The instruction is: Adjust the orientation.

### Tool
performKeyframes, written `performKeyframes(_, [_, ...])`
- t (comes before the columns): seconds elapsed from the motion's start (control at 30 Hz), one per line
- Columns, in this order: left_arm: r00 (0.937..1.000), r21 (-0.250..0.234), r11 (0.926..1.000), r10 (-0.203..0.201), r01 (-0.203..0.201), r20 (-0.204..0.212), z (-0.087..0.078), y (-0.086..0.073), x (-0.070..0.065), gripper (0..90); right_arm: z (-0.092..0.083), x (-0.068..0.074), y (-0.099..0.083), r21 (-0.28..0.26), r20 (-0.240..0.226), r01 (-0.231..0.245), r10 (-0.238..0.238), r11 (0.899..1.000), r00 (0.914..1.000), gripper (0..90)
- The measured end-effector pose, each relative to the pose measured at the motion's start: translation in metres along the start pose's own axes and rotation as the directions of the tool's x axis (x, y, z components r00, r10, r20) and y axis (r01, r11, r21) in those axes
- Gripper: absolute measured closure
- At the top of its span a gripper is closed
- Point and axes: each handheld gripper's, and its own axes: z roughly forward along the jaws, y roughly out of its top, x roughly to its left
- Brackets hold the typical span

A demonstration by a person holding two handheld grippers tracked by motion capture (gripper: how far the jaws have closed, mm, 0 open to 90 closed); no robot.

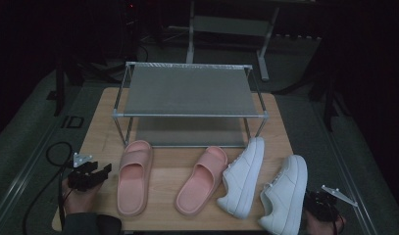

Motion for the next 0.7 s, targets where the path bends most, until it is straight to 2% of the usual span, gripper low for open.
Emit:
performKeyframes(0.17, [0.9999,-0.006,1.0,-0.003,0.003,0.014,-0.005,0.0,-0.002,45.3,-0.001,-0.001,-0.001,0.0,-0.006,0.002,-0.002,1.0,1.0,45.8])
performKeyframes(0.3, [0.9998,-0.008,0.9999,0.012,-0.012,0.015,-0.008,-0.001,-0.004,46.7,-0.001,-0.001,0.0,-0.004,-0.002,0.004,-0.004,1.0,1.0,47.5])
performKeyframes(0.5, [0.9967,-0.023,0.9989,0.043,-0.042,0.068,-0.017,0.004,-0.009,49.1,-0.001,0.001,0.0,-0.006,0.011,0.017,-0.017,1.0,0.9998,48.6])
performKeyframes(0.57, [0.9967,-0.023,0.9989,0.043,-0.042,0.068,-0.017,0.004,-0.009,50.2,-0.001,0.001,0.0,-0.006,0.012,0.019,-0.019,1.0,0.9998,48.6])
performKeyframes(0.7, [0.992,-0.047,0.9969,0.067,-0.062,0.108,-0.026,0.014,-0.018,52.6,-0.002,0.0,0.0,-0.01,0.012,0.019,-0.019,1.0,0.9998,49.8])
